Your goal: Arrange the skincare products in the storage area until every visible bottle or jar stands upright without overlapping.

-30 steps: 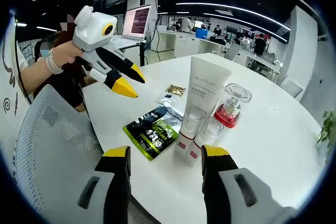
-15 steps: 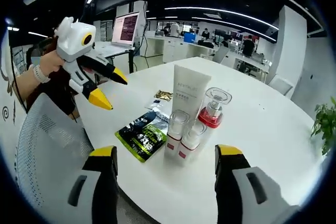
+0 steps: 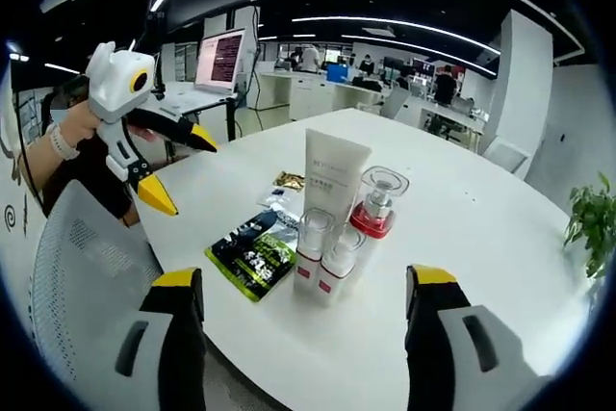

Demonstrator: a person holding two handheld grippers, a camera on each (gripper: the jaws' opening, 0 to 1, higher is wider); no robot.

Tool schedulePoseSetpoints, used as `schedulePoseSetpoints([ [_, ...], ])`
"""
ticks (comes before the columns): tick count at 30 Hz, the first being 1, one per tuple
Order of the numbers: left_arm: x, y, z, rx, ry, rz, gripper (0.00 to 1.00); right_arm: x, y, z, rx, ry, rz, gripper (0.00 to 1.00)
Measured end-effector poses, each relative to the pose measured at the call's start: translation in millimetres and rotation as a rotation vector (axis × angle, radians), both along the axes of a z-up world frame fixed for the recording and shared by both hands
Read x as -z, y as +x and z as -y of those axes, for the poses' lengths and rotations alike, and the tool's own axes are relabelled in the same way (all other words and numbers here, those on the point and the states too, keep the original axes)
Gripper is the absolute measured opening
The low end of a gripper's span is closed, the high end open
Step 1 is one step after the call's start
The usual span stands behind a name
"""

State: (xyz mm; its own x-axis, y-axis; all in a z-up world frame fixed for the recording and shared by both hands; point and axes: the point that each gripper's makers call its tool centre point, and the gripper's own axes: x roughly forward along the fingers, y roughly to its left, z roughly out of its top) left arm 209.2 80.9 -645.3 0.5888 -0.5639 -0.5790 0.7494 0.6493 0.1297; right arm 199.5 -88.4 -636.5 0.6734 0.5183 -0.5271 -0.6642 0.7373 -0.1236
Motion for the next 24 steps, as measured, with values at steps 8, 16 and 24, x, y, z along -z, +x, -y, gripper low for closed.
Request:
schedulePoseSetpoints([
  [8, 0.4, -7.3, 2.6, 0.021, -0.009, -0.01, 0.83, -2.8, -0.3, -1.5, -0.006, -0.015, 0.008, 0.93],
  [16, 2.7, -7.2, 3.6, 0.034, -0.008, -0.021, 0.89, 0.5, -2.0, -3.8, 0.002, -0.006, -0.019, 0.99],
  [24, 5.3, -7.1, 4.2, 0.052, -0.012, -0.036, 0.95, -0.4, 1.0, -3.2, 0.002, -0.016, -0.018, 0.99],
])
